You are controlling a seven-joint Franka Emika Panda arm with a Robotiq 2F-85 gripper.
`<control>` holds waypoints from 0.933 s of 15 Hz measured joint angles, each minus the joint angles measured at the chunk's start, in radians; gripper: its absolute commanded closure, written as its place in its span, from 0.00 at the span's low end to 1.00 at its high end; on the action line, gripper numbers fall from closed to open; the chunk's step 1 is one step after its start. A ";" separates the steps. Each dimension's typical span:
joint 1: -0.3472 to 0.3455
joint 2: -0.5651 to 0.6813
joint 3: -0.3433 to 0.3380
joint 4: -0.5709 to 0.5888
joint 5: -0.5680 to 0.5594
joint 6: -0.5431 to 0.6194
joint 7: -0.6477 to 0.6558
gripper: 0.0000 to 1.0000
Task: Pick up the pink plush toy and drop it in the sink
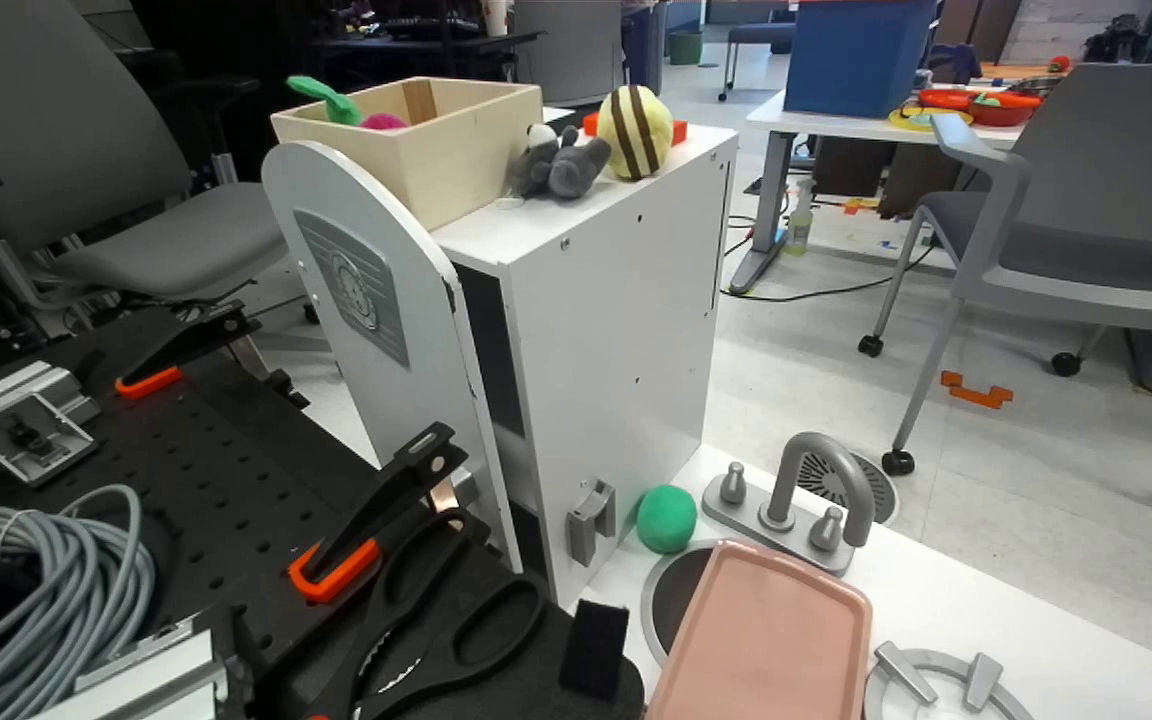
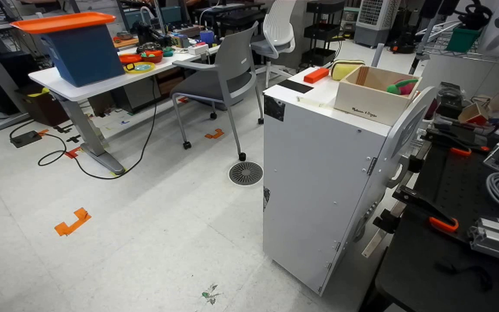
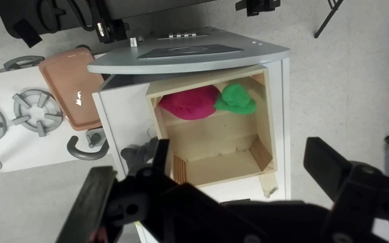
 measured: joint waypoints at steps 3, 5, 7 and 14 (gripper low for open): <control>0.006 0.016 -0.001 0.000 0.000 0.000 -0.041 0.00; 0.006 0.026 -0.005 0.000 0.000 0.001 -0.068 0.00; 0.004 0.031 -0.012 -0.001 -0.010 0.001 -0.080 0.00; -0.024 0.044 -0.034 -0.010 -0.091 0.026 -0.080 0.00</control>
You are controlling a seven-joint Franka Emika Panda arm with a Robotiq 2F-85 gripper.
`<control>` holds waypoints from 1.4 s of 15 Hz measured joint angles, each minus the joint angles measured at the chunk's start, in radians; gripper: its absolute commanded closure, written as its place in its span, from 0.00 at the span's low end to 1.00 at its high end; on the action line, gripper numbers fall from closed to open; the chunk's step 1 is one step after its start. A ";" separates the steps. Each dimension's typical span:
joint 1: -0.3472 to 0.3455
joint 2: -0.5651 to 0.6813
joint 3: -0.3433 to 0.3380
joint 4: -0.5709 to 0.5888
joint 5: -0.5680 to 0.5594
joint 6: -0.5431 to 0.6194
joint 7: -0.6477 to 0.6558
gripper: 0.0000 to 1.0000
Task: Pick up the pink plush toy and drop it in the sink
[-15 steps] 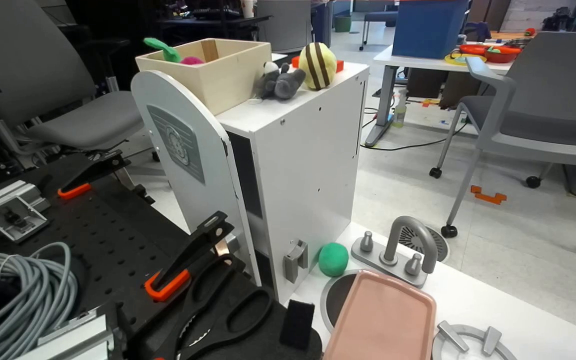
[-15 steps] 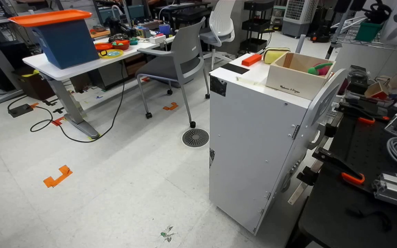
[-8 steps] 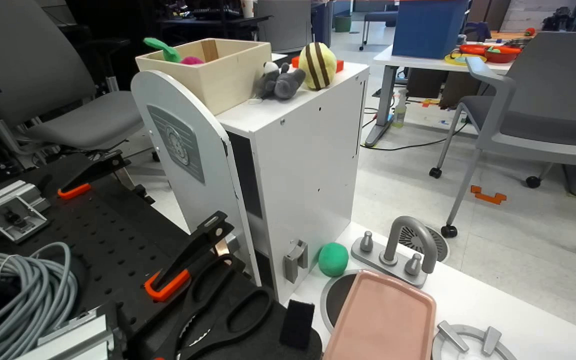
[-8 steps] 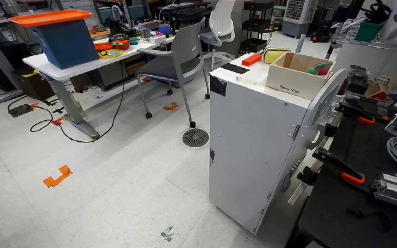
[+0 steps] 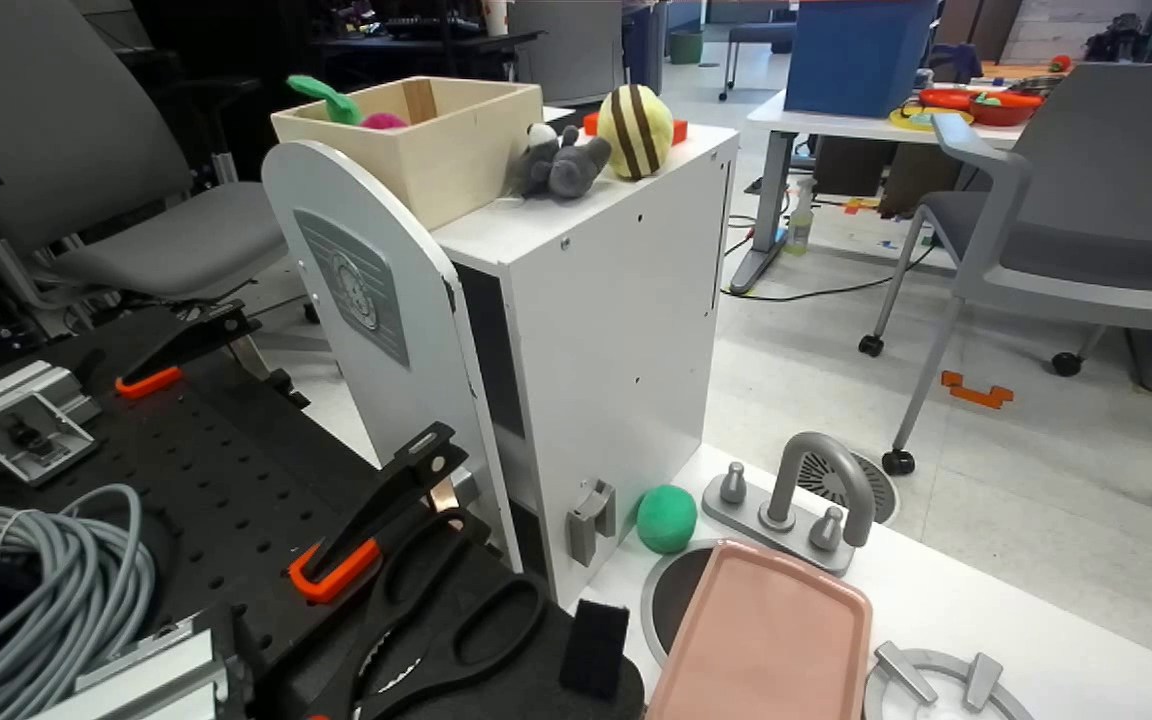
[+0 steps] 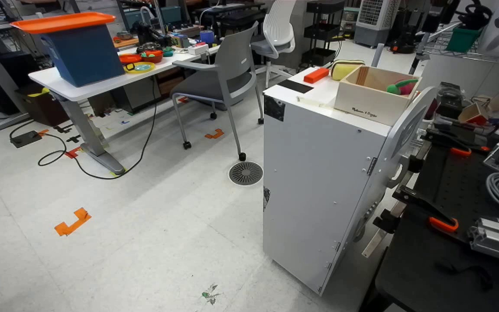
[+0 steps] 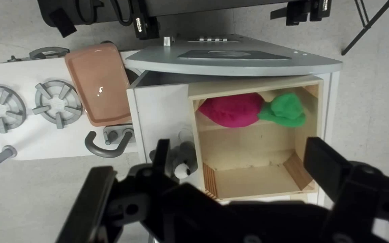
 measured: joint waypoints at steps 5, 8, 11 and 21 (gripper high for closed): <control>0.003 0.031 -0.001 -0.002 -0.004 0.078 -0.001 0.00; 0.006 0.050 -0.001 -0.005 -0.004 0.124 -0.002 0.00; 0.006 0.068 -0.002 -0.009 -0.004 0.147 -0.002 0.00; 0.005 0.129 -0.025 -0.012 0.003 0.152 -0.002 0.00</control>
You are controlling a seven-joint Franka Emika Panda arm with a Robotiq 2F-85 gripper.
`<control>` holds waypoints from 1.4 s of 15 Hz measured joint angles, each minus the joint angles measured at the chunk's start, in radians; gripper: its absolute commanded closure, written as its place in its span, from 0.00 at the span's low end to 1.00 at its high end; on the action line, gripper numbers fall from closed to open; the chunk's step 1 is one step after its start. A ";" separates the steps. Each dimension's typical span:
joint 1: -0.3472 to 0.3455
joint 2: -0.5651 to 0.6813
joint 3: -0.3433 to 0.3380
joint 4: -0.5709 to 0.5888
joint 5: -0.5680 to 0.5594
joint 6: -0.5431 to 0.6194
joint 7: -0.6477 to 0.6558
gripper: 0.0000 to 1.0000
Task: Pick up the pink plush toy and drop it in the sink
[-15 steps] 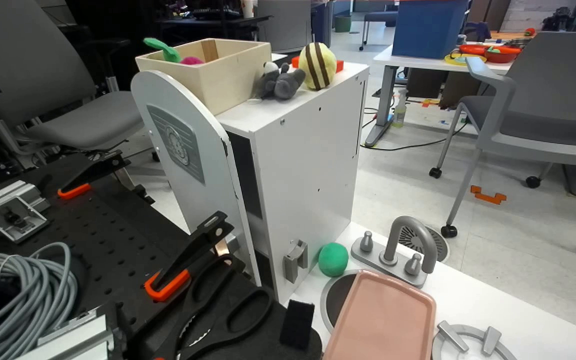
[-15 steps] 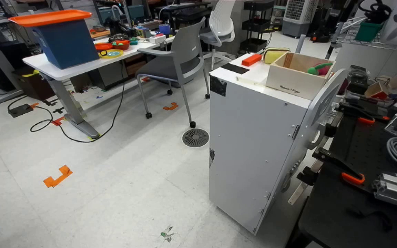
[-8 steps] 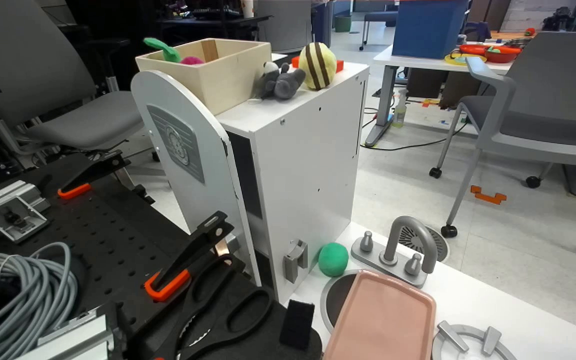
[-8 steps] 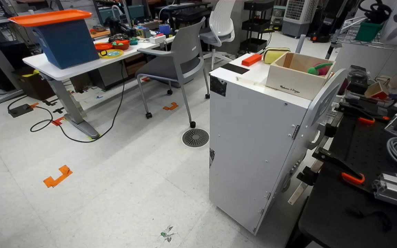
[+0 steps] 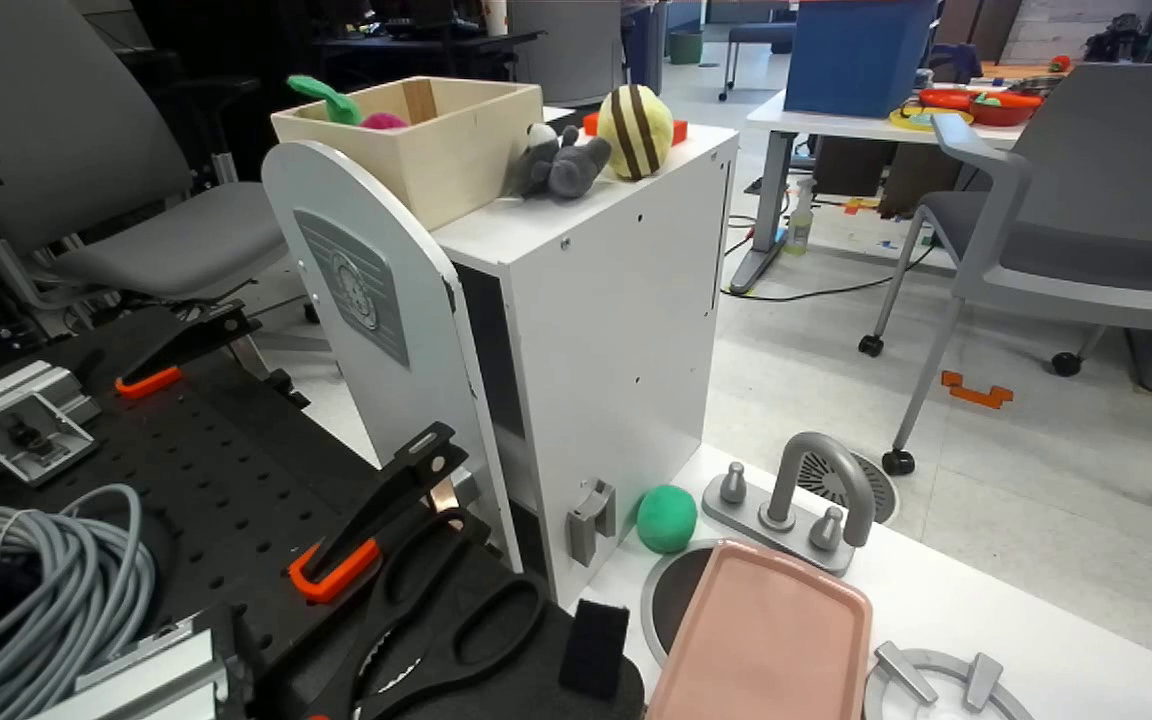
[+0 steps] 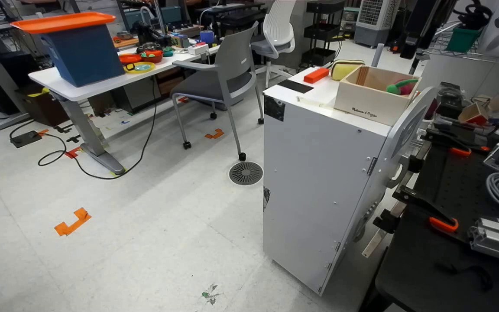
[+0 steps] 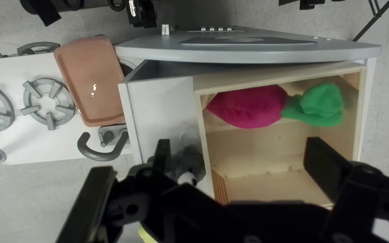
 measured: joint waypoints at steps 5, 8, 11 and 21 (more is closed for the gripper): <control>0.003 0.018 -0.003 0.000 0.064 0.028 -0.041 0.00; 0.011 0.020 -0.003 0.000 0.123 0.047 -0.082 0.00; 0.024 0.020 -0.004 0.000 0.185 0.053 -0.127 0.00; 0.047 0.021 -0.009 0.000 0.251 0.049 -0.213 0.00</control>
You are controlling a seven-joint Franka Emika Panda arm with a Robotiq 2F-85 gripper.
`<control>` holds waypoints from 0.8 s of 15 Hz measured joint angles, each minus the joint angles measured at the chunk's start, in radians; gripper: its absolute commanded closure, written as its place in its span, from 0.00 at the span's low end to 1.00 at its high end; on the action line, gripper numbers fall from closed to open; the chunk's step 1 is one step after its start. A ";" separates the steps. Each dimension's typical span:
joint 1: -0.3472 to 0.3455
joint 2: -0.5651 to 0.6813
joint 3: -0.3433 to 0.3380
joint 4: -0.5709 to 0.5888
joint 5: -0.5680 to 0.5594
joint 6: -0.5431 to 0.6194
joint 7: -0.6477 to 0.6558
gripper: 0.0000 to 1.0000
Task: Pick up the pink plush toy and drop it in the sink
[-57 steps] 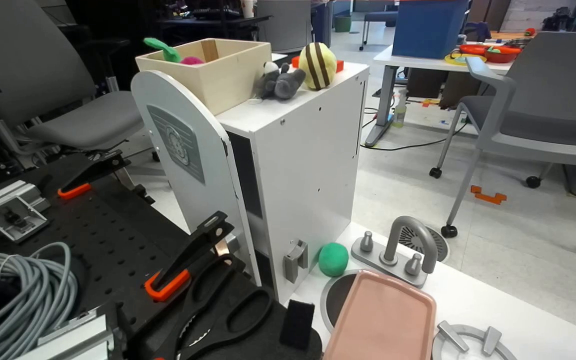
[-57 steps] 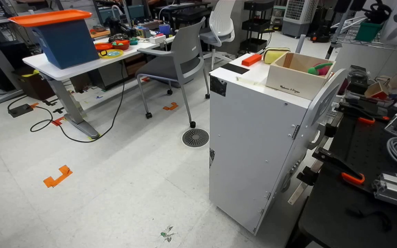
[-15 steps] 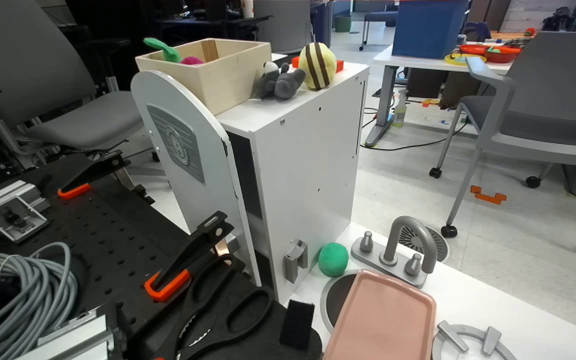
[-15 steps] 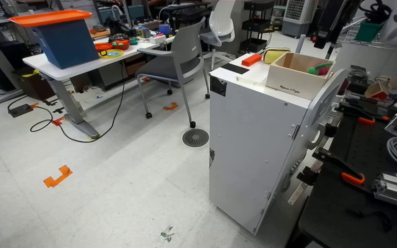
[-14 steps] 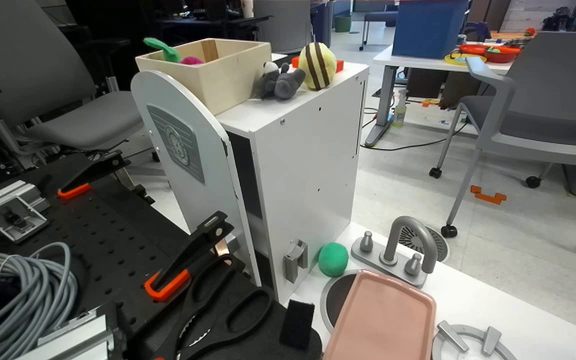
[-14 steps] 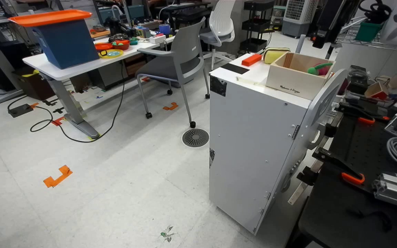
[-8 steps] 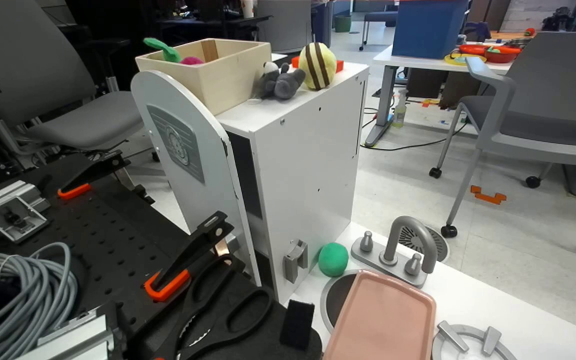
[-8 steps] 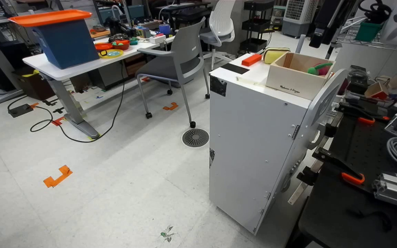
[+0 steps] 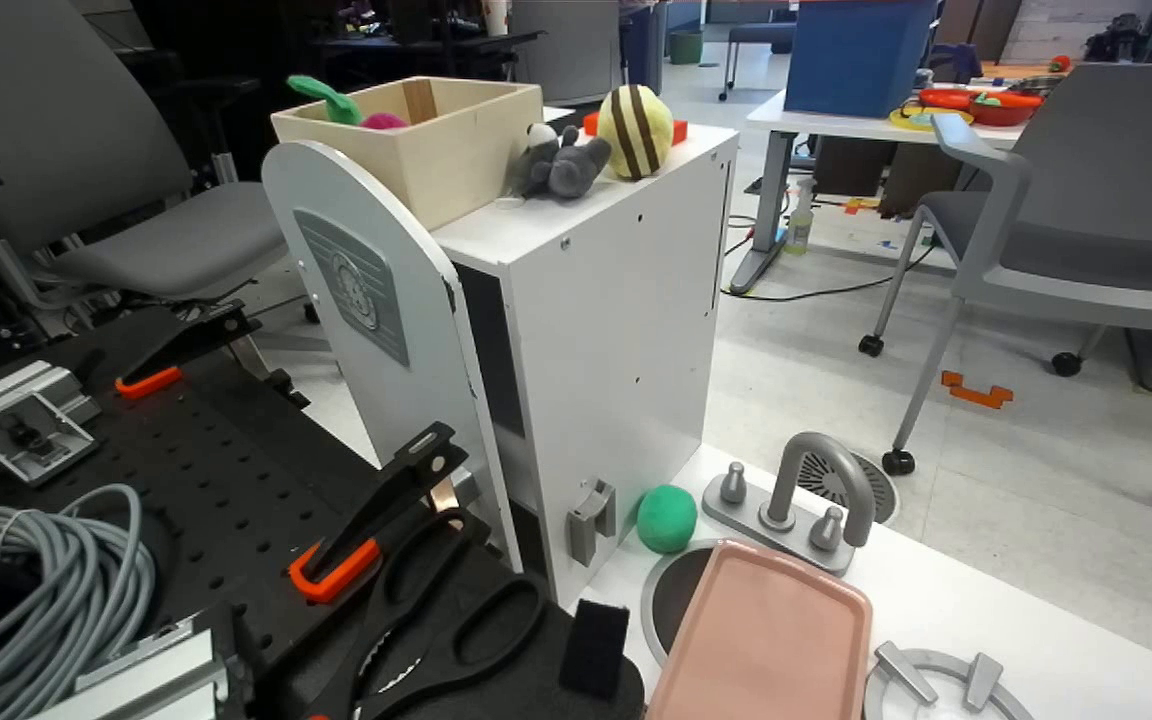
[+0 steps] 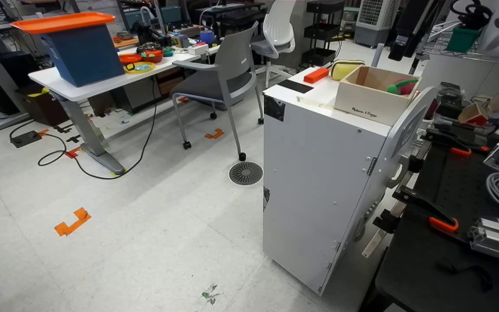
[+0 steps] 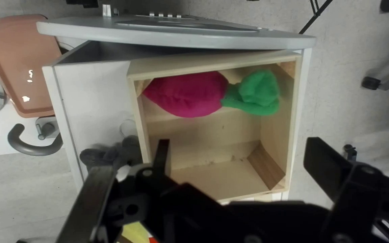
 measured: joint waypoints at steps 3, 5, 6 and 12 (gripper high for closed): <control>0.000 0.012 0.000 -0.002 -0.007 0.000 0.014 0.00; -0.001 0.031 0.000 -0.002 -0.015 0.000 0.032 0.00; -0.001 0.040 0.000 -0.002 -0.020 0.000 0.042 0.00; -0.001 0.081 0.000 -0.001 -0.064 0.000 0.096 0.00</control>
